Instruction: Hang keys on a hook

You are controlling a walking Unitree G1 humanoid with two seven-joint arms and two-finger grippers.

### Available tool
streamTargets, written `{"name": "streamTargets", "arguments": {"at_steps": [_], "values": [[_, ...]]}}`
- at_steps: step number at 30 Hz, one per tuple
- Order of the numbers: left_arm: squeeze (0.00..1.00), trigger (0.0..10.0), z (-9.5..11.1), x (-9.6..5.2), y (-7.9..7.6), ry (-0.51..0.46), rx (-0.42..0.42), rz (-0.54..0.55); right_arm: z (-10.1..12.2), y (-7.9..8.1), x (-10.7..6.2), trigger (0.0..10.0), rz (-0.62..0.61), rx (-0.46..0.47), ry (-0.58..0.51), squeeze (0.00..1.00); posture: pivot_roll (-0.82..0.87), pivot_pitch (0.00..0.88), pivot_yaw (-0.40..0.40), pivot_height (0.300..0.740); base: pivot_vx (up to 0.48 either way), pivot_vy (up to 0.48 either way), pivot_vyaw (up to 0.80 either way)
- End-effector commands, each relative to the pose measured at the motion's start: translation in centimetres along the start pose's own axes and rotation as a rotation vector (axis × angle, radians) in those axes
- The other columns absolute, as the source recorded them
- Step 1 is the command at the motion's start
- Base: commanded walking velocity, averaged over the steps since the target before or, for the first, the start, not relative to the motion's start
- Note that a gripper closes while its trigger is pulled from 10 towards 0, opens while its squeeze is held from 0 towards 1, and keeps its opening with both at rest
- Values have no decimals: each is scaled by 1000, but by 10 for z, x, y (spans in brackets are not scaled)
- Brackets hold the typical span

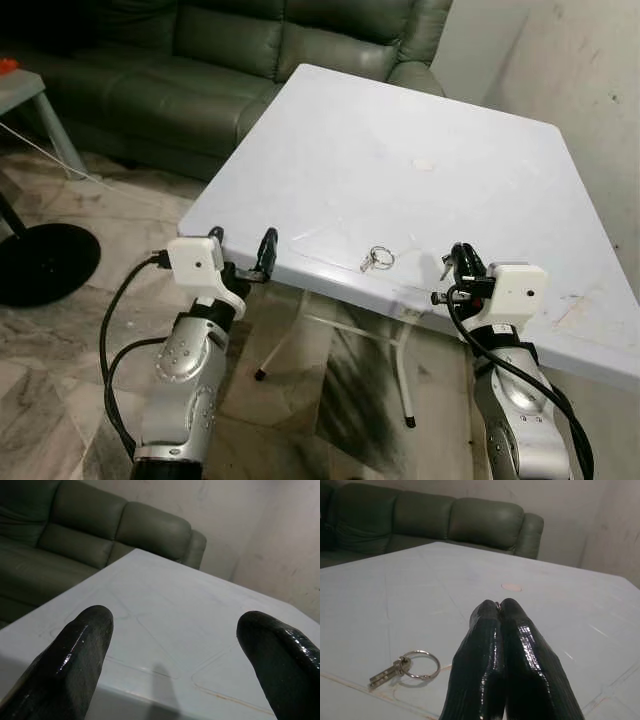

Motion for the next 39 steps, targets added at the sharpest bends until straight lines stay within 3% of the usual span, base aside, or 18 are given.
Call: {"name": "streamTargets", "arguments": {"at_steps": [1, 9, 16, 22, 32, 39], "values": [[0, 10000, 1, 3, -4, -2, 6, -27, 7, -5, 1, 10000, -16, -12, -24, 0, 32, 40, -130, 714, 0, 0, 0], [0, 10000, 4, 9, 0, 2, 27, -40, 9, -6, 4, 10000, -3, -23, -28, 0, 37, 38, -133, 714, 0, 0, 0], [0, 10000, 2, 6, 0, 3, 12, -28, 7, -4, -1, 10000, -7, -22, -18, 0, 37, 38, -128, 714, 0, 0, 0], [0, 10000, 3, 2, -2, -4, 52, -32, 6, -4, -1, 10000, -12, -23, -11, 0, 37, 52, -124, 714, 0, 0, 0], [0, 10000, -3, -23, 21, -7, 6, 95, -9, -3, -21, 10000, -32, 3, 59, 0, 30, 56, -107, 714, 0, 0, 0], [0, 10000, 1, -15, 26, -13, 10, 118, -9, -7, -16, 10000, -52, -5, 71, 0, 27, 52, -97, 714, 0, 0, 0]]}}
Point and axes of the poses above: a point about 5 cm out from each wrist's last joint towards the gripper, its own x axis pointing out of the wrist towards the gripper, its own z axis along the axis of the wrist's last joint, y = z × x, the point moved 2 cm from there along x, pointing out of the wrist towards the gripper, and after that the axes turned 14 degrees about -x, right-handed, at the moved point
